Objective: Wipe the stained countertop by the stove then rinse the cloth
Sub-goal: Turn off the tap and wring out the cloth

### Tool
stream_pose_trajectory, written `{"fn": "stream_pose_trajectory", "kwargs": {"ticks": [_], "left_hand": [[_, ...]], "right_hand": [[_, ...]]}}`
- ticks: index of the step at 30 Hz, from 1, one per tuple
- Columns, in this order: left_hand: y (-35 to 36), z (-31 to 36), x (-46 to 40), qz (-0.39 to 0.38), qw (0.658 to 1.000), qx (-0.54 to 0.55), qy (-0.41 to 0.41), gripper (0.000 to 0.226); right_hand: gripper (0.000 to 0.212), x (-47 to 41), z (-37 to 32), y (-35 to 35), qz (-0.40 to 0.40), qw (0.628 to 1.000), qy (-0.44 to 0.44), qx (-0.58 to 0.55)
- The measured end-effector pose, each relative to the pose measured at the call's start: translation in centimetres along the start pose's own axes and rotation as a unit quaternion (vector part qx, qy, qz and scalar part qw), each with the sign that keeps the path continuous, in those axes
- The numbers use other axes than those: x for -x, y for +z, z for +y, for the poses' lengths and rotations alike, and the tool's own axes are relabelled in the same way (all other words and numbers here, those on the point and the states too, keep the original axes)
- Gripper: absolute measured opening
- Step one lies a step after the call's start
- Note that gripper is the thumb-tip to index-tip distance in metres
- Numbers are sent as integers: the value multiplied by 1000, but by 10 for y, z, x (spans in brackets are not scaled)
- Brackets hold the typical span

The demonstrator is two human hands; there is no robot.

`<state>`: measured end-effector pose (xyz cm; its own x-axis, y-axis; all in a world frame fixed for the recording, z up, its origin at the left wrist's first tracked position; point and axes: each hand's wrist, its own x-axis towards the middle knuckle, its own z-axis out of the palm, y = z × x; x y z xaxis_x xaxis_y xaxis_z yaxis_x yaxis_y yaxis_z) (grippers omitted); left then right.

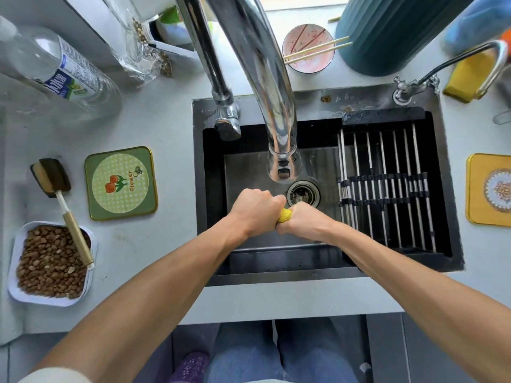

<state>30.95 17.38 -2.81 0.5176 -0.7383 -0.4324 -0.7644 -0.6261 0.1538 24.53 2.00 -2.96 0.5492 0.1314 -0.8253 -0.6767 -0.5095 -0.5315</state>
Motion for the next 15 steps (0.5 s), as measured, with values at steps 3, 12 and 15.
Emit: {"fn": "stream_pose_trajectory", "kwargs": {"ticks": [3,12,15], "left_hand": [[5,1,6,-20,997,50,-49,17],[19,25,51,-11,928,326,-182,34],[16,44,67,34,924,331,-187,48]], "right_hand": [[23,2,-1,4,62,991,-26,114],[49,44,24,28,199,936,36,-288],[33,64,25,44,124,897,-2,-424]]}}
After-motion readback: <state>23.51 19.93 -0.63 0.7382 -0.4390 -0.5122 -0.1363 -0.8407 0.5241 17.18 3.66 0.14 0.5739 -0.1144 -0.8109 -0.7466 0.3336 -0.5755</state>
